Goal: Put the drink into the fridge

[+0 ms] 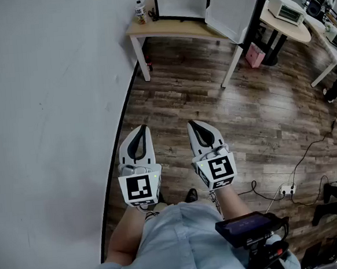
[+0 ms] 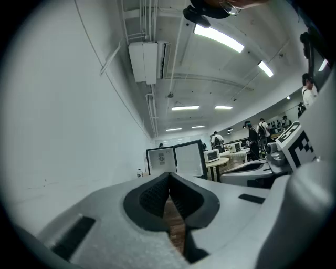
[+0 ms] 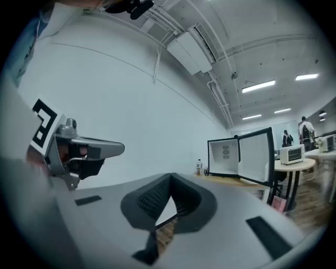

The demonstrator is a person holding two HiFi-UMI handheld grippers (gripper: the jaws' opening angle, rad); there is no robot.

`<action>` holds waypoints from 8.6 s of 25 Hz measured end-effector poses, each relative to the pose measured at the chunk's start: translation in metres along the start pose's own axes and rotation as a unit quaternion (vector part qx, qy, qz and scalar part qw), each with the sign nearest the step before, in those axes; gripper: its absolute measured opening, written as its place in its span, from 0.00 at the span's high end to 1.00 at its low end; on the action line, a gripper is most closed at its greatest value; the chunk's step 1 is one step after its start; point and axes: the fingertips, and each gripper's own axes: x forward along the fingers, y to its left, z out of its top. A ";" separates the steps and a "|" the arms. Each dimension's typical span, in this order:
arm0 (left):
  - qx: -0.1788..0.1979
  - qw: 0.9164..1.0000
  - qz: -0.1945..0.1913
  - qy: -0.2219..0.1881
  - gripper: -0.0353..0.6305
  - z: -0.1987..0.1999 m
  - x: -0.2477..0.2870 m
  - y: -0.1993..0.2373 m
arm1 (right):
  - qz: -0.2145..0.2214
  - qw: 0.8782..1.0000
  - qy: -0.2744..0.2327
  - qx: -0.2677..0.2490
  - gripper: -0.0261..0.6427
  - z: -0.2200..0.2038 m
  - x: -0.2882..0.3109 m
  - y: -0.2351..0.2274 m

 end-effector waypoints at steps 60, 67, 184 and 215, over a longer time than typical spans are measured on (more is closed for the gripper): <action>-0.032 0.999 -0.016 0.024 0.93 -0.080 0.337 0.186 | -0.007 1.000 0.024 -0.005 0.67 -0.017 0.371 -0.133; -0.026 0.999 -0.011 0.046 0.93 -0.105 0.414 0.200 | -0.008 1.000 0.023 -0.018 0.67 -0.022 0.438 -0.187; -0.044 0.981 -0.179 0.054 0.93 -0.208 0.994 0.147 | -0.148 0.982 0.120 0.009 0.36 -0.154 0.770 -0.555; -0.038 0.996 -0.085 0.007 0.93 -0.189 1.063 0.158 | -0.055 0.995 0.083 -0.014 0.35 -0.115 0.861 -0.633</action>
